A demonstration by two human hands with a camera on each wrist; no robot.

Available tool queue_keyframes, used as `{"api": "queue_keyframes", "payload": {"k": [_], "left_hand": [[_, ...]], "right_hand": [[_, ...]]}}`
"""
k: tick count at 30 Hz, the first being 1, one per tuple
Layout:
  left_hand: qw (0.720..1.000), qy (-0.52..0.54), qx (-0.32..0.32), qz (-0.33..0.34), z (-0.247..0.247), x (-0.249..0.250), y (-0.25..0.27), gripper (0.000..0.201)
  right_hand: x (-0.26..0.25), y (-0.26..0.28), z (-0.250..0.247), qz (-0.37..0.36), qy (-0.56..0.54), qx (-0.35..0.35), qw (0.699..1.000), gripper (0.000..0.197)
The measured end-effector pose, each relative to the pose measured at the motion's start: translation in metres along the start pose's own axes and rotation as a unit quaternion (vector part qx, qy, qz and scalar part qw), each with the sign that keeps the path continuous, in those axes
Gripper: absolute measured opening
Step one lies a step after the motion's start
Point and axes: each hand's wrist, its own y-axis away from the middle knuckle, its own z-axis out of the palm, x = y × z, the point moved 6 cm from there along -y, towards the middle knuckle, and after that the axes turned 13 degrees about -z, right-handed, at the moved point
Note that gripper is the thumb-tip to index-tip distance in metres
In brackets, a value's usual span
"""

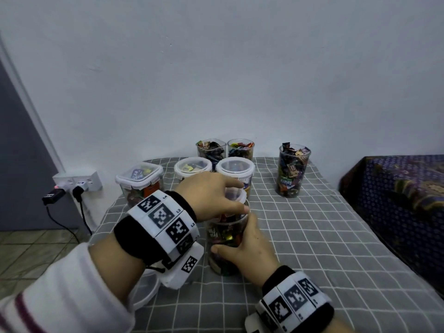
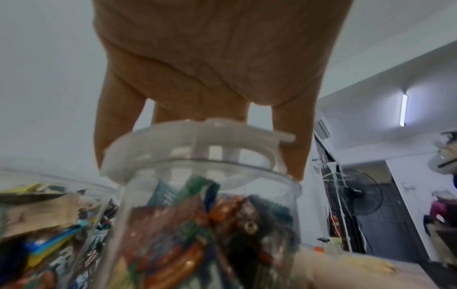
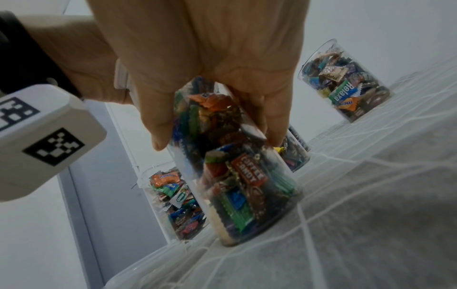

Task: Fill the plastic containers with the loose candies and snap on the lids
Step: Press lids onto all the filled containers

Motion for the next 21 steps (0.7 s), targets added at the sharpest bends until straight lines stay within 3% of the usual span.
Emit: {"api": "queue_keyframes", "payload": {"k": [15,19,21], "left_hand": [[0.984,-0.089,0.120,0.100,0.017,0.017,0.017,0.055],[0.986,-0.082,0.107,0.103,0.034,0.007,0.025,0.063],[0.992,-0.001,0.075,0.101,0.032,-0.006,0.029,0.075]], "right_hand": [[0.001,0.000,0.001,-0.010,-0.029,0.020,0.999,0.083],[0.000,0.000,0.001,-0.018,-0.054,0.010,0.998,0.100],[0.000,0.000,-0.001,-0.021,-0.053,-0.016,0.998,0.098]]}}
